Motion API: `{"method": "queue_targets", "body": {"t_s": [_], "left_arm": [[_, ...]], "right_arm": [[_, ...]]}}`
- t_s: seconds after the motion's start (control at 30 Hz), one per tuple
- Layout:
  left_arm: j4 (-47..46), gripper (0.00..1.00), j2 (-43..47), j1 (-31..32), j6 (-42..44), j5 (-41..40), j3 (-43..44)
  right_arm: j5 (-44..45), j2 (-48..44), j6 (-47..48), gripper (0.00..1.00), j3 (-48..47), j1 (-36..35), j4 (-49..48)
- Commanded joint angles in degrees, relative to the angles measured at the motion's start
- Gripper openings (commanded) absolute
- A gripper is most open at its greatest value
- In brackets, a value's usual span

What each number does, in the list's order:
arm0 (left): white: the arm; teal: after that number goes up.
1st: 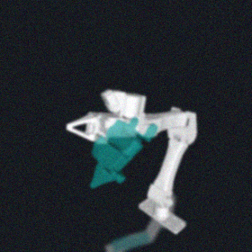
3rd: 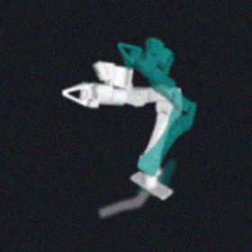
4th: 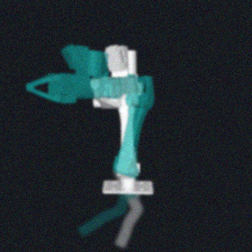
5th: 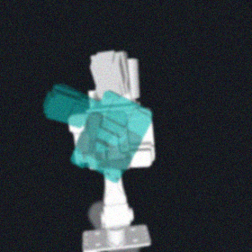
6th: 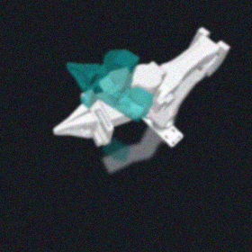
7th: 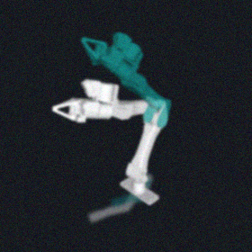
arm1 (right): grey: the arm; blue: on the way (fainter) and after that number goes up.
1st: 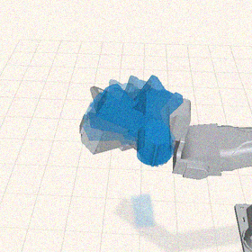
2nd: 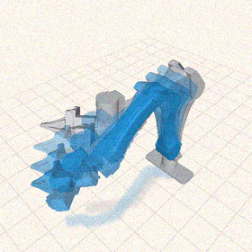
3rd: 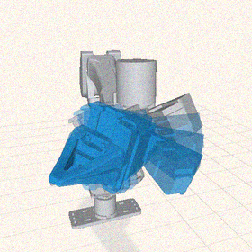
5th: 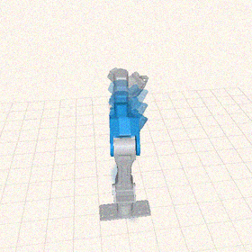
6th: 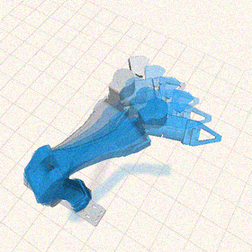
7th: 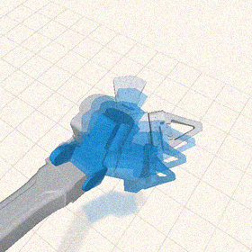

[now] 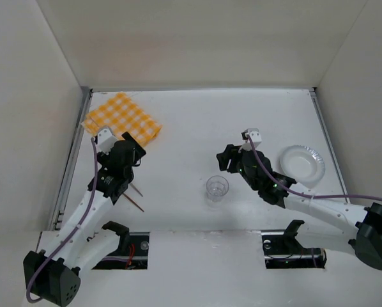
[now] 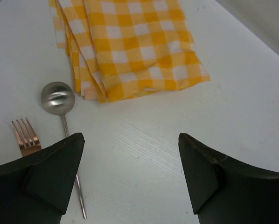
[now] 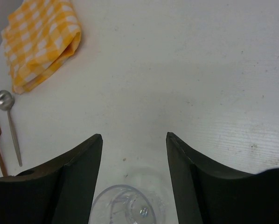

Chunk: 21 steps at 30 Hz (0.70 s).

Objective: Set the dinner table for one person

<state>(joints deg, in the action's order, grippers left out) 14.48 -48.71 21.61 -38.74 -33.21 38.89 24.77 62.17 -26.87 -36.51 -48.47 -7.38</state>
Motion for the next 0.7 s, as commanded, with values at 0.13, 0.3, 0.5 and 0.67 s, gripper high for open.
{"method": "queue_targets", "body": {"t_s": [0.13,0.3,0.5,0.67], "left_arm": [[-3.58,0.78,2.30,-2.31,-0.28,3.77,-2.07],[-3.58,0.35,0.20,-5.65,-2.56,3.42,-0.93],[-4.63,0.25,-5.86,-13.20,-7.13,4.47,1.18],[-7.79,0.55,-15.08,-18.56,-9.24,7.97,2.41]], "right_arm": [[-1.31,-0.30,-0.55,0.61,0.83,-0.27,-3.61],[-2.53,0.14,-0.55,0.33,0.30,-0.44,-3.08],[-3.06,1.72,-1.16,0.13,-1.11,-0.18,-0.27],[-3.07,2.34,-0.81,0.37,-1.28,-0.35,-0.97]]}}
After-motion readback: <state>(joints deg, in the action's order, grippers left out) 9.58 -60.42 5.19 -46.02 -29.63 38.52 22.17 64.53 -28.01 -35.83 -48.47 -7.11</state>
